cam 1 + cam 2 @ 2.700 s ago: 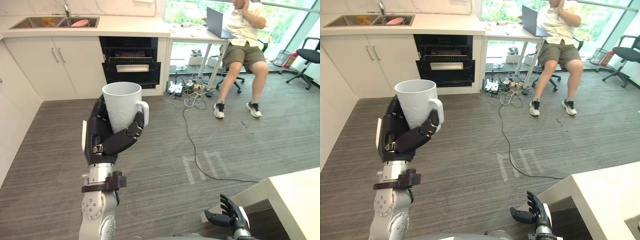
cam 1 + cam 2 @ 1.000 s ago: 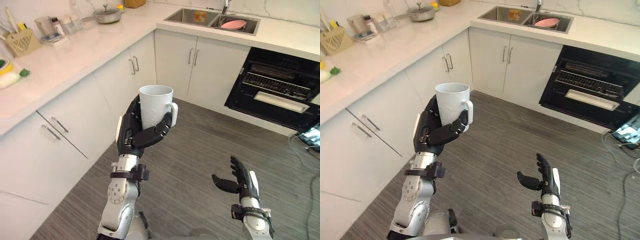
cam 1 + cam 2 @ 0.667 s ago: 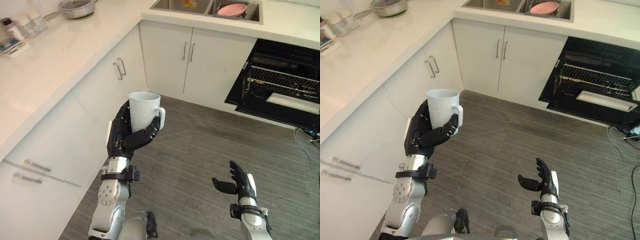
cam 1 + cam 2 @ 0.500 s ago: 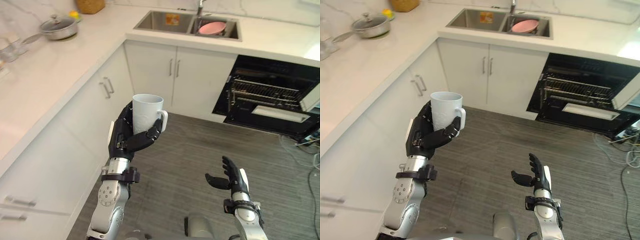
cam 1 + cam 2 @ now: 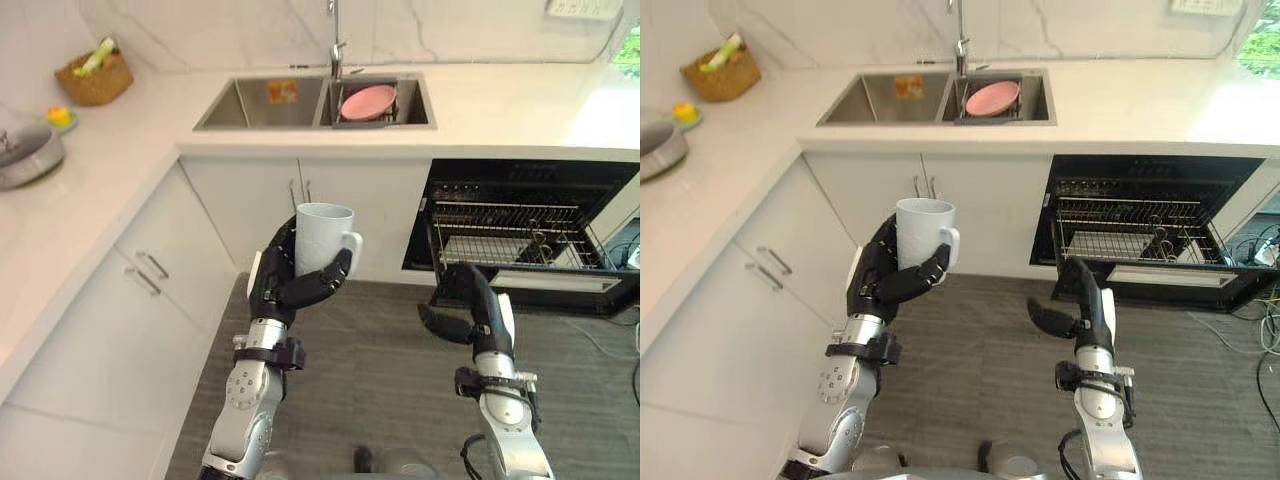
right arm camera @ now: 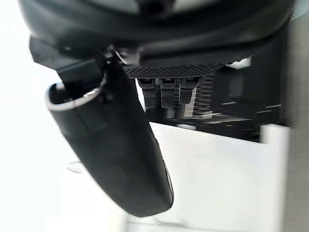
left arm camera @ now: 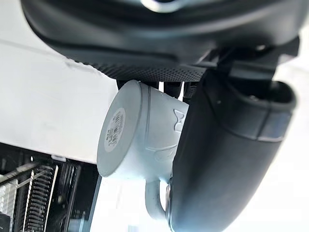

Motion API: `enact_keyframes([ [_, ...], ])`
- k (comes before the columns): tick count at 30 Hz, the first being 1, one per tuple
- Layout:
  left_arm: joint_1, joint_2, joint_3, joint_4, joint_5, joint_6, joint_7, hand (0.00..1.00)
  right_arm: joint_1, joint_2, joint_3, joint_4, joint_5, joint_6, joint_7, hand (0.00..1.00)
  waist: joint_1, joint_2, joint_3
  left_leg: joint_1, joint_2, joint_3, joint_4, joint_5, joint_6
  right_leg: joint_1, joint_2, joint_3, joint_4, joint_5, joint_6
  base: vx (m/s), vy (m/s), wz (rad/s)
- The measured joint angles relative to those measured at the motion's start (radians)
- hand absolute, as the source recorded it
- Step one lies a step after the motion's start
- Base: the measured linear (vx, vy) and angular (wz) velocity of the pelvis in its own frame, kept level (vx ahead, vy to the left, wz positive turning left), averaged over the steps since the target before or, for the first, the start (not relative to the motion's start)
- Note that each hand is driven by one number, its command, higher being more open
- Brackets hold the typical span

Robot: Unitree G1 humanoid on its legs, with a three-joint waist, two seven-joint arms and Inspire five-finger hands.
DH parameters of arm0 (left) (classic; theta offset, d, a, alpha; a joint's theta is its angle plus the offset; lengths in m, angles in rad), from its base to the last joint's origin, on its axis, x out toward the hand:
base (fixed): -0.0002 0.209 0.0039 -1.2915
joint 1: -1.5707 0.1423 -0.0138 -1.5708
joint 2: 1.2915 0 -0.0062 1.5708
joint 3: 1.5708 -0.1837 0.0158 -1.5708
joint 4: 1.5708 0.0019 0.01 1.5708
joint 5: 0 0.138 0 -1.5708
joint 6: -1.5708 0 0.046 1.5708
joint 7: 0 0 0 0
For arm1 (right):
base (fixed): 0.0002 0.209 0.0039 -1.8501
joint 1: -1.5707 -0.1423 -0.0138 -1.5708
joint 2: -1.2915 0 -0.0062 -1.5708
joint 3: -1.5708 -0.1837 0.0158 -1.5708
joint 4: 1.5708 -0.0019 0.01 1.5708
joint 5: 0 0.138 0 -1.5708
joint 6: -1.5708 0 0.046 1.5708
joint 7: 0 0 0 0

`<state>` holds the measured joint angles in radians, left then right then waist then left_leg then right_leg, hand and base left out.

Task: Walk over to the sink, pick up the cup, carry it to the dishwasher, place the cup inside the dishwasher, then close the dishwasher door

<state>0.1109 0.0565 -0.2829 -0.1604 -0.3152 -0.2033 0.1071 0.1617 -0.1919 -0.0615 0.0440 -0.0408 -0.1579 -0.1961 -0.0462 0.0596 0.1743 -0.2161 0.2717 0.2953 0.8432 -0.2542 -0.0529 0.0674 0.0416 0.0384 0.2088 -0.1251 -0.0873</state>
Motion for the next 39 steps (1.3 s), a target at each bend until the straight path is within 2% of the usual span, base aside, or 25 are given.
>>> enact_keyframes([
  [1, 0.001, -0.002, 0.001, -0.001, 0.0, 0.0, 0.0, 0.3, 0.0, -0.001, 0.0, 0.003, 0.0, 0.0, 0.0, 0.9, 0.001, -0.002, 0.001, -0.007, -0.022, -0.016, -0.086, 0.0, 0.0, 0.012, -0.008, 0.013, -0.003, -0.008, 0.006, 0.39, 0.163, -0.57],
  [2, 0.007, -0.003, 0.005, -0.006, 0.0, 0.0, 0.001, 0.3, -0.001, -0.003, 0.0, 0.009, 0.0, 0.003, -0.002, 0.9, 0.002, -0.002, 0.001, -0.015, -0.067, -0.07, -0.271, 0.01, -0.016, 0.033, -0.021, 0.04, -0.01, -0.015, 0.019, 0.4, 0.208, -0.67],
  [3, 0.019, -0.005, 0.014, -0.024, 0.0, 0.0, 0.001, 0.3, -0.005, -0.006, 0.001, 0.01, 0.0, 0.005, -0.002, 0.9, 0.003, 0.0, 0.0, -0.018, -0.111, -0.138, -0.468, 0.045, -0.036, 0.045, -0.03, 0.071, -0.021, -0.029, 0.035, 0.4, 0.231, -0.73],
  [4, 0.024, -0.005, 0.021, -0.036, 0.001, 0.0, 0.002, 0.3, -0.007, -0.007, 0.0, 0.01, 0.0, 0.005, -0.003, 0.9, 0.002, 0.002, -0.001, -0.016, -0.122, -0.172, -0.557, 0.074, -0.043, 0.049, -0.031, 0.088, -0.023, -0.039, 0.048, 0.42, 0.273, -0.78],
  [5, 0.025, -0.002, 0.028, -0.048, 0.001, 0.0, 0.005, 0.3, -0.007, -0.011, -0.001, 0.011, 0.0, 0.007, -0.007, 0.9, 0.005, 0.005, -0.003, -0.011, -0.134, -0.214, -0.652, 0.169, -0.047, 0.062, -0.034, 0.117, -0.02, -0.065, 0.07, 0.56, 0.39, -0.83],
  [6, 0.025, 0.001, 0.034, -0.053, 0.001, 0.0, 0.011, 0.3, -0.007, -0.009, -0.001, 0.007, 0.0, 0.01, -0.009, 0.9, 0.008, -0.001, -0.013, 0.009, -0.15, -0.214, -0.646, 0.271, -0.029, 0.073, -0.052, 0.152, -0.015, -0.097, 0.096, 0.67, 0.478, -0.85],
  [7, 0.023, 0.012, 0.037, -0.055, 0.001, 0.001, 0.018, 0.3, -0.007, 0.0, -0.003, -0.006, 0.0, 0.009, -0.01, 0.9, 0.0, -0.026, -0.022, -0.007, -0.178, -0.198, -0.591, 0.285, 0.006, 0.077, -0.09, 0.173, 0.001, -0.134, 0.12, 0.58, 0.427, -0.59],
  [9, 0.019, 0.013, 0.037, -0.056, 0.001, 0.002, 0.022, 0.3, -0.002, 0.007, -0.01, -0.033, 0.001, 0.009, -0.015, 0.9, -0.01, -0.052, -0.027, -0.017, -0.214, -0.169, -0.538, 0.234, 0.03, 0.06, -0.134, 0.175, 0.047, -0.16, 0.147, 0.39, 0.285, -0.37],
  [10, 0.018, 0.019, 0.033, -0.056, 0.001, 0.004, 0.024, 0.3, -0.011, 0.015, -0.012, -0.06, 0.004, 0.009, -0.024, 0.9, -0.005, -0.054, -0.027, 0.009, -0.237, -0.113, -0.514, 0.175, 0.059, -0.016, -0.157, 0.19, 0.22, -0.173, 0.185, 0.4, 0.286, -0.62],
  [13, 0.018, 0.054, 0.033, -0.056, 0.002, 0.007, 0.033, 0.3, -0.054, 0.053, 0.012, -0.062, 0.019, 0.009, -0.021, 0.9, -0.001, -0.056, -0.026, 0.113, -0.256, -0.043, -0.566, 0.135, 0.09, -0.161, -0.19, 0.166, 0.53, -0.134, 0.277, 0.32, 0.23, -0.72],
  [15, 0.016, 0.055, 0.041, -0.064, 0.002, 0.005, 0.048, 0.3, -0.084, 0.067, 0.061, -0.062, 0.022, 0.002, -0.006, 0.9, -0.002, -0.053, -0.026, 0.216, -0.243, 0.004, -0.625, 0.108, 0.086, -0.245, -0.195, 0.063, 0.615, -0.17, 0.21, 0.28, 0.177, -0.77],
  [16, 0.014, 0.055, 0.042, -0.068, 0.002, 0.0, 0.049, 0.3, -0.093, 0.068, 0.074, -0.062, 0.022, -0.006, -0.002, 0.9, -0.001, -0.053, -0.026, 0.234, -0.235, 0.016, -0.638, 0.099, 0.082, -0.272, -0.186, 0.037, 0.611, -0.18, 0.194, 0.27, 0.073, -0.77],
  [18, 0.012, 0.055, 0.042, -0.074, 0.002, -0.011, 0.048, 0.3, -0.124, 0.069, 0.109, -0.067, 0.036, -0.025, 0.01, 0.9, -0.003, -0.052, -0.027, 0.287, -0.206, 0.072, -0.66, 0.073, 0.064, -0.365, -0.162, -0.079, 0.509, -0.19, 0.161, 0.24, 0.015, -0.73],
  [19, 0.012, 0.057, 0.043, -0.074, 0.002, -0.011, 0.048, 0.3, -0.136, 0.071, 0.118, -0.069, 0.044, -0.029, 0.015, 0.9, -0.003, -0.053, -0.027, 0.308, -0.202, 0.092, -0.671, 0.069, 0.057, -0.383, -0.164, -0.157, 0.417, -0.167, 0.123, 0.31, -0.026, -0.59],
  [20, 0.011, 0.058, 0.05, -0.073, 0.002, -0.011, 0.048, 0.3, -0.153, 0.071, 0.128, -0.075, 0.048, -0.033, 0.015, 0.9, -0.012, -0.062, -0.032, 0.333, -0.209, 0.113, -0.683, 0.053, 0.033, -0.388, -0.147, -0.249, 0.222, -0.06, 0.074, 0.42, -0.052, -0.41],
  [21, 0.01, 0.056, 0.051, -0.064, 0.004, -0.014, 0.048, 0.3, -0.146, 0.065, 0.132, -0.097, 0.049, -0.034, 0.016, 0.9, -0.028, -0.07, -0.039, 0.351, -0.222, 0.106, -0.676, 0.021, 0.008, -0.377, -0.128, -0.229, 0.146, 0.099, 0.04, 0.36, -0.051, -0.22],
  [24, 0.005, 0.004, 0.053, -0.024, 0.025, -0.012, 0.048, 0.3, -0.129, 0.034, 0.129, -0.115, 0.061, -0.038, 0.024, 0.9, -0.027, 0.002, -0.05, 0.348, -0.153, 0.098, -0.599, -0.007, -0.016, -0.339, -0.069, -0.231, 0.118, 0.079, 0.026, 0.36, -0.045, -0.3],
  [26, -0.023, 0.001, 0.046, 0.007, 0.034, -0.012, 0.046, 0.3, -0.097, 0.034, 0.121, -0.128, 0.084, -0.038, 0.033, 0.9, -0.03, 0.003, -0.047, 0.305, -0.108, 0.077, -0.429, 0.0, -0.027, -0.279, -0.047, -0.231, 0.079, 0.07, 0.015, 0.41, -0.119, -0.19],
  [28, -0.028, -0.004, 0.051, 0.02, 0.035, -0.012, 0.046, 0.3, -0.064, 0.036, 0.12, -0.169, 0.099, -0.038, 0.042, 0.9, -0.025, 0.004, -0.045, 0.257, -0.07, 0.05, -0.23, 0.058, -0.039, -0.199, -0.033, -0.203, 0.015, 0.068, 0.013, 0.3, -0.045, -0.37],
  [30, -0.028, -0.011, 0.062, 0.019, 0.04, -0.017, 0.046, 0.3, -0.054, 0.037, 0.131, -0.221, 0.103, -0.045, 0.046, 0.9, -0.02, 0.009, -0.048, 0.197, -0.077, 0.001, -0.14, 0.004, -0.043, -0.136, -0.032, -0.149, -0.033, 0.068, 0.013, 0.24, 0.037, -0.64],
  [33, -0.03, -0.015, 0.067, 0.019, 0.04, -0.019, 0.047, 0.3, -0.054, 0.038, 0.146, -0.243, 0.132, -0.059, 0.052, 0.9, -0.013, 0.009, -0.048, 0.139, -0.1, -0.046, -0.228, -0.044, -0.024, -0.113, -0.034, -0.089, -0.055, 0.07, 0.017, 0.16, 0.096, -0.72],
  [35, -0.03, -0.018, 0.074, 0.019, 0.041, -0.019, 0.053, 0.3, -0.054, 0.037, 0.166, -0.241, 0.139, -0.059, 0.068, 0.9, 0.002, 0.01, -0.049, 0.114, -0.156, -0.161, -0.406, -0.037, -0.03, -0.109, -0.04, -0.028, -0.056, 0.073, 0.031, 0.11, 0.139, -0.84],
  [36, -0.03, -0.018, 0.077, 0.019, 0.041, -0.019, 0.058, 0.3, -0.053, 0.036, 0.173, -0.24, 0.141, -0.059, 0.071, 0.9, 0.002, 0.012, -0.049, 0.116, -0.164, -0.188, -0.457, -0.019, -0.037, -0.105, -0.039, -0.02, -0.056, 0.073, 0.038, 0.08, 0.128, -0.55],
  [38, -0.033, -0.024, 0.082, 0.023, 0.041, -0.02, 0.071, 0.3, -0.041, 0.024, 0.192, -0.234, 0.174, -0.06, 0.089, 0.9, 0.004, 0.036, -0.062, 0.13, -0.152, -0.228, -0.581, 0.147, -0.02, -0.087, -0.014, 0.016, -0.068, 0.069, 0.069, 0.11, 0.198, -0.61],
  [39, -0.033, -0.023, 0.082, 0.027, 0.041, -0.02, 0.075, 0.3, -0.032, 0.029, 0.195, -0.235, 0.178, -0.059, 0.09, 0.9, 0.002, 0.03, -0.065, 0.14, -0.158, -0.221, -0.594, 0.154, -0.018, -0.084, -0.022, 0.019, -0.071, 0.074, 0.078, 0.11, 0.226, -0.4],
])
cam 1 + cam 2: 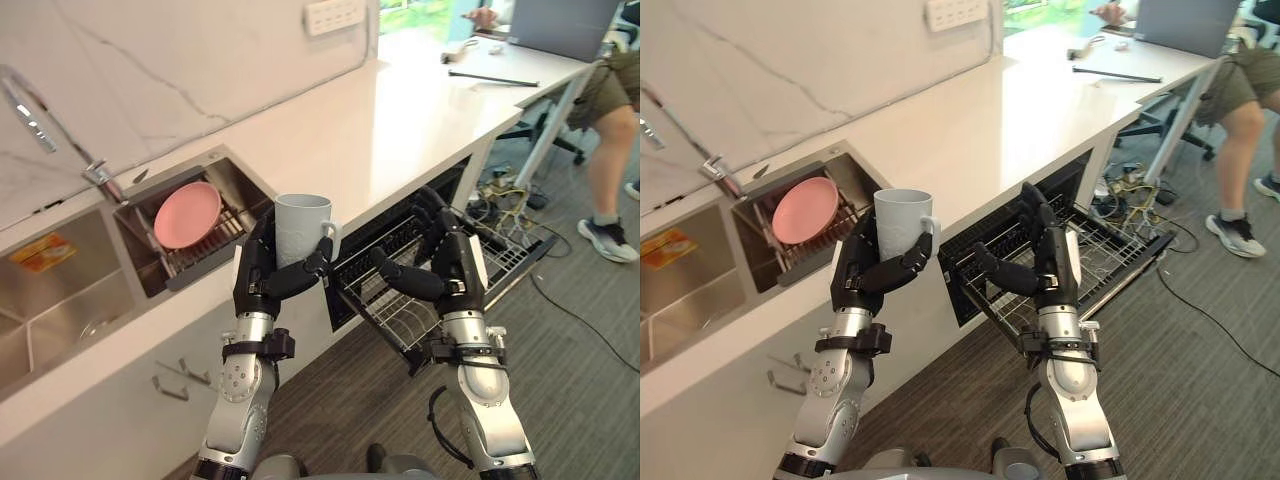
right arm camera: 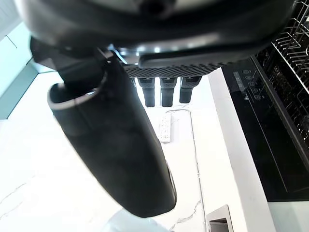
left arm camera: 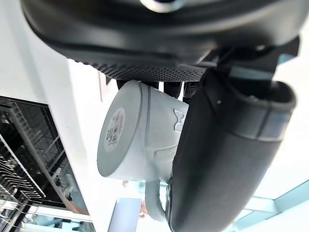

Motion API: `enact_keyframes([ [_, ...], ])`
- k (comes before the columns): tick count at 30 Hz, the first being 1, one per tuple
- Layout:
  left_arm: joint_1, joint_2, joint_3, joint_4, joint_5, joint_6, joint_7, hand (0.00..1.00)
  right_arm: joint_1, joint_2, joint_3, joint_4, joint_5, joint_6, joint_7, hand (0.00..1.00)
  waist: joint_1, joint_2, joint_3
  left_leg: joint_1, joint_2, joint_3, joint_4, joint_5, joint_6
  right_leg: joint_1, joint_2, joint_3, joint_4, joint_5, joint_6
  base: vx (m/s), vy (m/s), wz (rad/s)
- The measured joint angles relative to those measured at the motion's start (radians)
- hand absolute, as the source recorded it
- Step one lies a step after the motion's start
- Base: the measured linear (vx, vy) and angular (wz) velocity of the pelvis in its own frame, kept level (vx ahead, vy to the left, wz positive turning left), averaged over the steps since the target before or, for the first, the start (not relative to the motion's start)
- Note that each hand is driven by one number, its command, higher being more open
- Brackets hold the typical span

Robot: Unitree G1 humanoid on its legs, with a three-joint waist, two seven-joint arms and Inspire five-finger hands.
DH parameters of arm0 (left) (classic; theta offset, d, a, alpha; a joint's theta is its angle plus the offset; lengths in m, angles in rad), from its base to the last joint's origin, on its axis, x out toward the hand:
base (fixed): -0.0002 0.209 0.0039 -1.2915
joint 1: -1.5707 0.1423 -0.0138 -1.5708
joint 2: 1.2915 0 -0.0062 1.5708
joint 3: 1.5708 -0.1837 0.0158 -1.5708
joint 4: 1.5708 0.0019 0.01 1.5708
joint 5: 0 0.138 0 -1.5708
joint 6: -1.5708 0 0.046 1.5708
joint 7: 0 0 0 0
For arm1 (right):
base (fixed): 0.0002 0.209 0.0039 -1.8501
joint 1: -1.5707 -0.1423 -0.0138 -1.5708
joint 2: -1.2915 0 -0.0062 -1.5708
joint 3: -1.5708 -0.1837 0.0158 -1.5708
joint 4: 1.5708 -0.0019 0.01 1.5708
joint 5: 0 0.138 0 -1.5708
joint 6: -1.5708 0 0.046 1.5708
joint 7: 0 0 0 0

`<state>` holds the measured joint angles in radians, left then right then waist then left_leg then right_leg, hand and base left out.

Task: Walk over to the sink, pick up the cup, carry it to the dishwasher, place the cup inside the dishwasher, then close the dishwasher door

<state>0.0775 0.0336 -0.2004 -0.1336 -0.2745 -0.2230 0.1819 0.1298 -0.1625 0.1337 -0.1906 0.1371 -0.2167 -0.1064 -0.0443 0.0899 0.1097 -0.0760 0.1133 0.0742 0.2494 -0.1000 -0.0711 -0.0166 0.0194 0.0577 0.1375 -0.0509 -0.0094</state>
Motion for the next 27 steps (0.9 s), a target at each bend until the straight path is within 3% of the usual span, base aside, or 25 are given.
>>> enact_keyframes([
  [4, -0.024, 0.017, 0.034, 0.014, 0.0, 0.0, 0.017, 0.3, 0.009, 0.018, 0.019, -0.011, 0.041, -0.002, 0.031, 0.9, -0.013, -0.007, -0.006, 0.075, -0.061, 0.051, -0.162, 0.059, 0.04, -0.002, -0.048, 0.038, -0.04, 0.014, 0.038, 0.04, 0.14, -0.23],
  [7, -0.026, 0.029, 0.056, 0.015, -0.001, 0.0, 0.028, 0.3, 0.009, 0.027, 0.036, -0.012, 0.076, -0.002, 0.047, 0.9, -0.013, -0.008, -0.006, 0.108, -0.074, 0.078, -0.22, 0.08, 0.048, 0.002, -0.057, 0.067, -0.063, 0.027, 0.051, 0.02, 0.072, -0.28],
  [20, -0.078, 0.028, 0.052, 0.112, -0.001, 0.0, 0.045, 0.3, 0.0, 0.031, 0.113, -0.064, 0.251, -0.004, 0.087, 0.9, -0.029, -0.019, -0.041, 0.145, -0.082, 0.134, -0.276, 0.087, 0.052, 0.015, -0.055, 0.123, -0.127, 0.064, 0.065, 0.0, 0.015, -0.13],
  [27, -0.078, 0.026, -0.013, 0.113, -0.001, 0.0, 0.038, 0.3, -0.003, 0.031, 0.151, -0.064, 0.275, -0.004, 0.092, 0.9, -0.025, -0.03, -0.053, 0.145, -0.084, 0.138, -0.281, 0.088, 0.053, 0.015, -0.056, 0.127, -0.136, 0.067, 0.068, 0.0, 0.0, 0.0],
])
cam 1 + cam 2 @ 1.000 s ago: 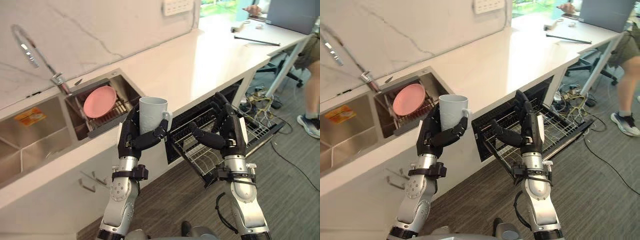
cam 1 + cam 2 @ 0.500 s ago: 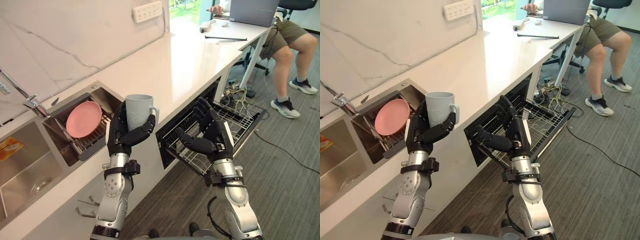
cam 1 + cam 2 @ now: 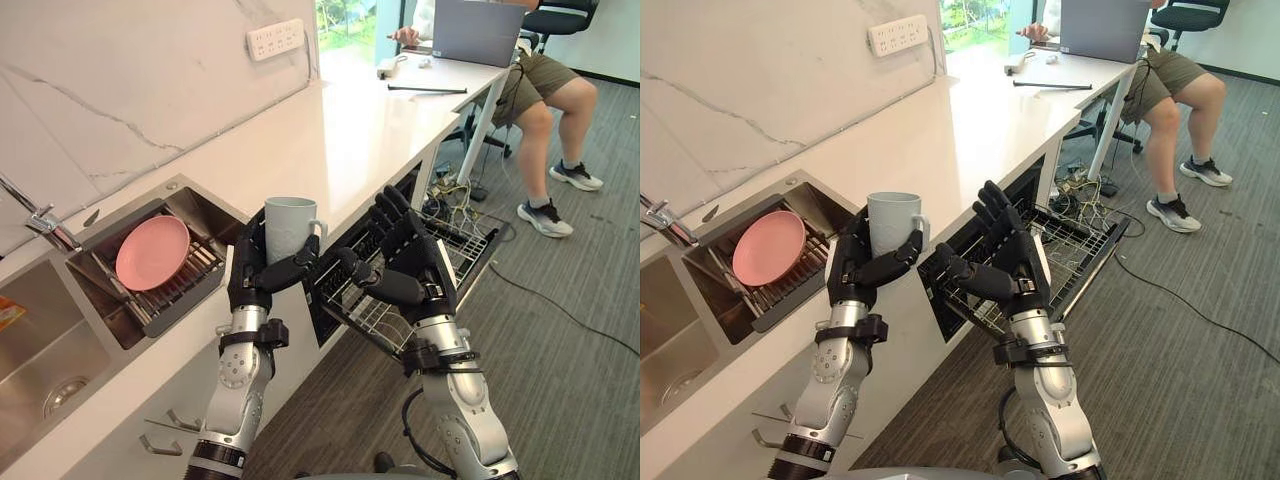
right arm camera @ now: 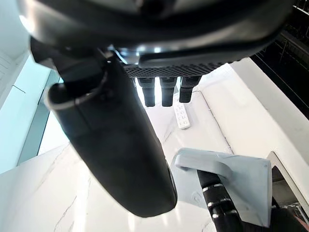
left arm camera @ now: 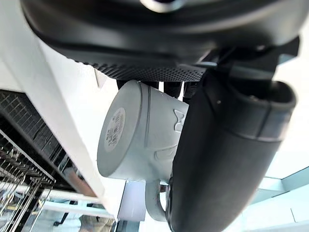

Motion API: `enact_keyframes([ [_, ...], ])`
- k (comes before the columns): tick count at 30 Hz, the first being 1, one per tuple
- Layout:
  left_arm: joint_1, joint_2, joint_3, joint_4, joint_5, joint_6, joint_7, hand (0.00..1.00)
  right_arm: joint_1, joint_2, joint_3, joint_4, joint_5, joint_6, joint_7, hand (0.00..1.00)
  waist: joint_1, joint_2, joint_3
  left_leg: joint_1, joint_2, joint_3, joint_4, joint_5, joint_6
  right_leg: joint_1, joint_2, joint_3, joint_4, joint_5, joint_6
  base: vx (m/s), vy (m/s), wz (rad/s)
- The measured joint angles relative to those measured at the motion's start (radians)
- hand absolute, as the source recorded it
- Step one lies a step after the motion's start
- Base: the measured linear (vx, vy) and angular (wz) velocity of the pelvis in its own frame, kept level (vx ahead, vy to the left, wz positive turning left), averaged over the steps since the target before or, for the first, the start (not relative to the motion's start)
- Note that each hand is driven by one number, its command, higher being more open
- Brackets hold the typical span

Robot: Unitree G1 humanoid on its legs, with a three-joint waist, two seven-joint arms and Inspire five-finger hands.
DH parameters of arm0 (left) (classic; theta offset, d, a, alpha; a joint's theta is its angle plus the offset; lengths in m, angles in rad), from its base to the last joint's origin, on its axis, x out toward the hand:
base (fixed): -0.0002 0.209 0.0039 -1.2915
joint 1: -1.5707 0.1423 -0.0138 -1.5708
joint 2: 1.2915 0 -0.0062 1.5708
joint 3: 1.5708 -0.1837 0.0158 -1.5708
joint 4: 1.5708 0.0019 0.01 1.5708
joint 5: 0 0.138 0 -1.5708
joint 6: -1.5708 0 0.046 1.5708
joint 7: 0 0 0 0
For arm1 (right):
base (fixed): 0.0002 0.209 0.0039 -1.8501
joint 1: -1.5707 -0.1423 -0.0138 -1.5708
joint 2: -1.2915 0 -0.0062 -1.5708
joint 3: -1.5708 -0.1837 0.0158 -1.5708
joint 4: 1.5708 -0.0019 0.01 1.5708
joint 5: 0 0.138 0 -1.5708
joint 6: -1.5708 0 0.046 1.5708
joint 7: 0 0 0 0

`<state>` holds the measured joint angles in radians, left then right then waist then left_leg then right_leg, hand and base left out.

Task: Walk over to the sink, pick up the cup, carry it to the dishwasher, place the cup inside the dishwasher, then close the dishwasher door

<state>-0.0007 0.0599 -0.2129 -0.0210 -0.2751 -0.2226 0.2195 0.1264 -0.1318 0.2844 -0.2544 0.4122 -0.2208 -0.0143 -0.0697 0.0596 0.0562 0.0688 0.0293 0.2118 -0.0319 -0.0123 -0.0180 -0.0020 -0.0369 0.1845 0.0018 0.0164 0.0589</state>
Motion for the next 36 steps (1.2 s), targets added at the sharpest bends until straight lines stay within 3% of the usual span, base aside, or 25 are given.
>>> enact_keyframes([
  [13, -0.013, -0.022, -0.16, -0.005, -0.002, 0.0, -0.042, 0.3, -0.046, -0.001, 0.033, 0.077, -0.004, 0.0, -0.037, 0.9, 0.002, -0.002, -0.031, -0.005, -0.007, -0.03, -0.033, 0.027, 0.007, 0.0, -0.011, -0.033, -0.009, 0.001, 0.0, -0.01, -0.009, 0.08],
  [18, -0.018, -0.02, -0.168, -0.007, -0.002, 0.0, -0.042, 0.3, -0.047, 0.001, 0.034, 0.087, 0.0, -0.009, -0.038, 0.9, 0.002, -0.003, -0.037, 0.0, -0.01, -0.039, -0.054, 0.042, 0.009, -0.001, -0.014, -0.043, -0.009, 0.001, 0.001, -0.02, -0.01, 0.06],
  [19, -0.019, -0.02, -0.169, -0.008, -0.002, 0.0, -0.042, 0.3, -0.047, 0.001, 0.034, 0.089, 0.007, -0.011, -0.038, 0.3, 0.002, -0.004, -0.043, -0.001, -0.01, -0.039, -0.054, 0.044, 0.009, -0.001, -0.015, -0.045, -0.009, 0.001, 0.001, -0.01, -0.01, 0.03],
  [36, -0.062, 0.001, -0.23, -0.015, -0.001, 0.02, -0.042, 0.3, -0.053, 0.001, -0.017, 0.13, 0.183, -0.067, -0.047, 0.3, 0.001, -0.032, -0.076, -0.005, -0.011, -0.057, -0.054, 0.053, 0.007, 0.0, -0.016, -0.06, -0.009, 0.004, -0.001, 0.0, -0.005, 0.02],
])
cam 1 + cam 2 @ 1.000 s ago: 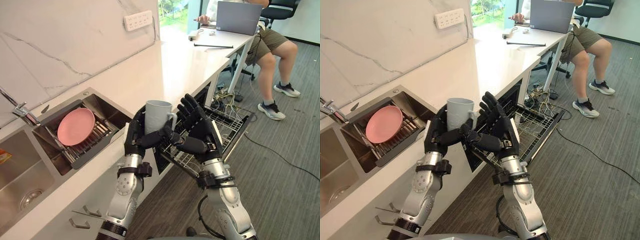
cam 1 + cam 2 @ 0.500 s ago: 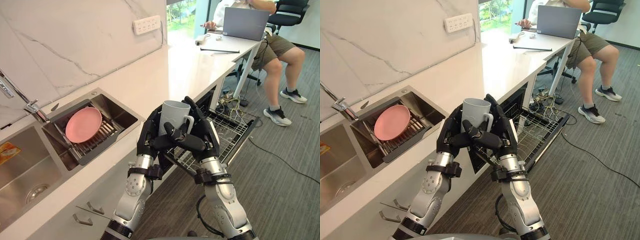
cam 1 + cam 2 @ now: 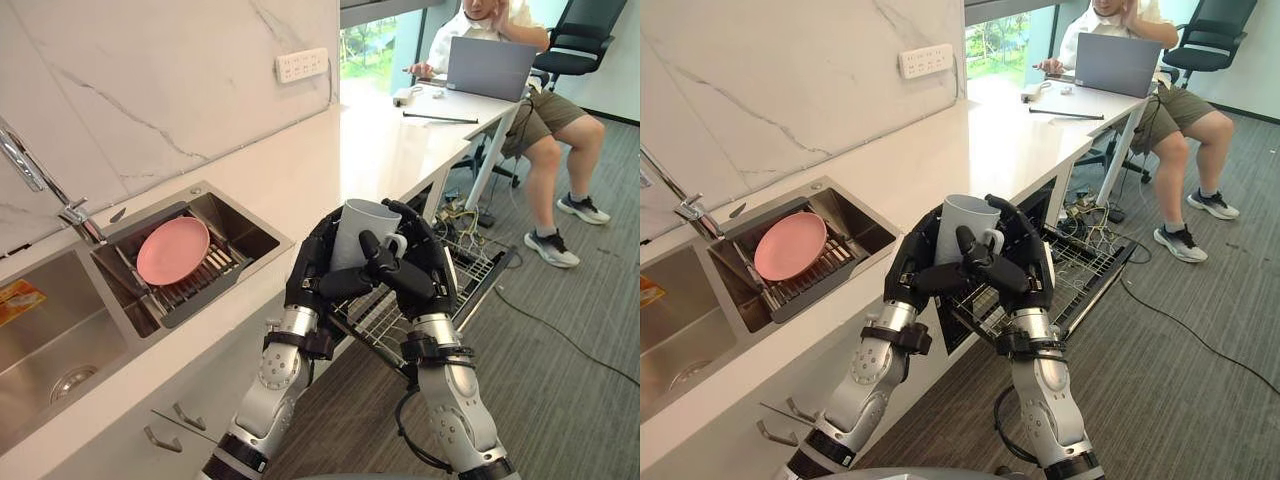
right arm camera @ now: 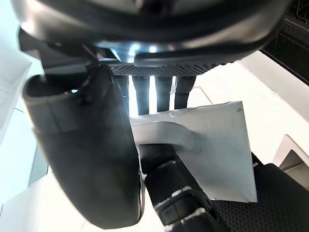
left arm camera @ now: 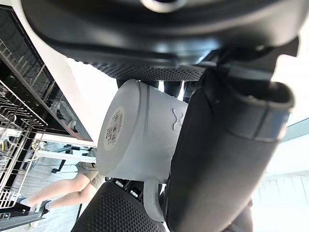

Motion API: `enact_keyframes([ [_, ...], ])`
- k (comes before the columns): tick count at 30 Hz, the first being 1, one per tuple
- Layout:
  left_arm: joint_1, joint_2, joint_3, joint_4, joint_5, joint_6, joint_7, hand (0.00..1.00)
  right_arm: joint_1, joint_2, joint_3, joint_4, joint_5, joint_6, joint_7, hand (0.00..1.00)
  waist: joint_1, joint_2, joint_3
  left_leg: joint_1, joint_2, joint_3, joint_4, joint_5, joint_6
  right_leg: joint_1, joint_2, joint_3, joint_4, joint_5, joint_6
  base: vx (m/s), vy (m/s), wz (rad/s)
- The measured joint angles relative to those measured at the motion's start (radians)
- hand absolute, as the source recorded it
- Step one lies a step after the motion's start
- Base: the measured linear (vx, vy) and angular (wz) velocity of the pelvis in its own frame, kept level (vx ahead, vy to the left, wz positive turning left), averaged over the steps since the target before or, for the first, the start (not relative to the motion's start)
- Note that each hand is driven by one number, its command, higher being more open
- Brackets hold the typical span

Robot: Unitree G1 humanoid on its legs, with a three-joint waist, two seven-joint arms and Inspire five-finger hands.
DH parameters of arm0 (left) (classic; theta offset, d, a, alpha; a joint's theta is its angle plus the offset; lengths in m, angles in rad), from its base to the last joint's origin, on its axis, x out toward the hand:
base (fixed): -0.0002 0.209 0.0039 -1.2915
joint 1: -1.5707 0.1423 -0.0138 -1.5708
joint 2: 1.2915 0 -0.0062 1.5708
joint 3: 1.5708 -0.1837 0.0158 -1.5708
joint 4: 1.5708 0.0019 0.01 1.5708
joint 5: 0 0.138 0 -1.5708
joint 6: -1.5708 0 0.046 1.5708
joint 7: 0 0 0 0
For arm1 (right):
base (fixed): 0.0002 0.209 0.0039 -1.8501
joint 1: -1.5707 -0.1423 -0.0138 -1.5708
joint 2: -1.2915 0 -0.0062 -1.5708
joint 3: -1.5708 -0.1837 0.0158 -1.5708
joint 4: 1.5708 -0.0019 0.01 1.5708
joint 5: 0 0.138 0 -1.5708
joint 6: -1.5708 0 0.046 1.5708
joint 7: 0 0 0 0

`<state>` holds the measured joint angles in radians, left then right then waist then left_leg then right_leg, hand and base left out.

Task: Walk over to the sink, pick up the cup, carry it to the dishwasher, place the cup inside the dishwasher, then close the dishwasher door

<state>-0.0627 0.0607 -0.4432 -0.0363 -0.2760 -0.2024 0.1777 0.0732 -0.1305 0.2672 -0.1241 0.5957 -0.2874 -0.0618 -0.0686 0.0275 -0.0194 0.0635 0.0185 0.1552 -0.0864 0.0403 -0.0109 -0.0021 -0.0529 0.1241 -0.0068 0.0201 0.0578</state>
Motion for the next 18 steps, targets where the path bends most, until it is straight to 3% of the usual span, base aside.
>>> enact_keyframes([
  [2, -0.001, 0.0, 0.0, 0.0, 0.0, 0.0, -0.001, 0.3, 0.0, 0.0, -0.005, 0.0, 0.0, 0.0, 0.007, 0.3, 0.0, -0.002, -0.002, 0.0, 0.0, 0.0, 0.0, 0.0, 0.0, 0.0, 0.0, 0.0, 0.0, 0.0, 0.0, 0.0, 0.0, 0.0],
  [3, -0.001, 0.0, 0.0, -0.001, 0.0, 0.0, -0.002, 0.9, 0.0, 0.0, -0.014, 0.0, 0.0, 0.0, 0.012, 0.3, 0.0, -0.004, -0.003, 0.0, 0.0, 0.0, 0.0, 0.0, 0.0, 0.0, 0.0, 0.0, 0.0, 0.0, 0.0, 0.0, 0.0, 0.0],
  [18, 0.0, -0.001, -0.001, -0.076, 0.0, -0.001, -0.105, 0.9, -0.007, 0.046, -0.187, -0.009, -0.054, 0.014, -0.007, 0.3, 0.002, -0.015, 0.002, 0.007, 0.002, 0.019, 0.0, -0.001, 0.0, 0.0, 0.004, 0.017, 0.0, 0.003, 0.001, 0.0, 0.0, -0.02],
])
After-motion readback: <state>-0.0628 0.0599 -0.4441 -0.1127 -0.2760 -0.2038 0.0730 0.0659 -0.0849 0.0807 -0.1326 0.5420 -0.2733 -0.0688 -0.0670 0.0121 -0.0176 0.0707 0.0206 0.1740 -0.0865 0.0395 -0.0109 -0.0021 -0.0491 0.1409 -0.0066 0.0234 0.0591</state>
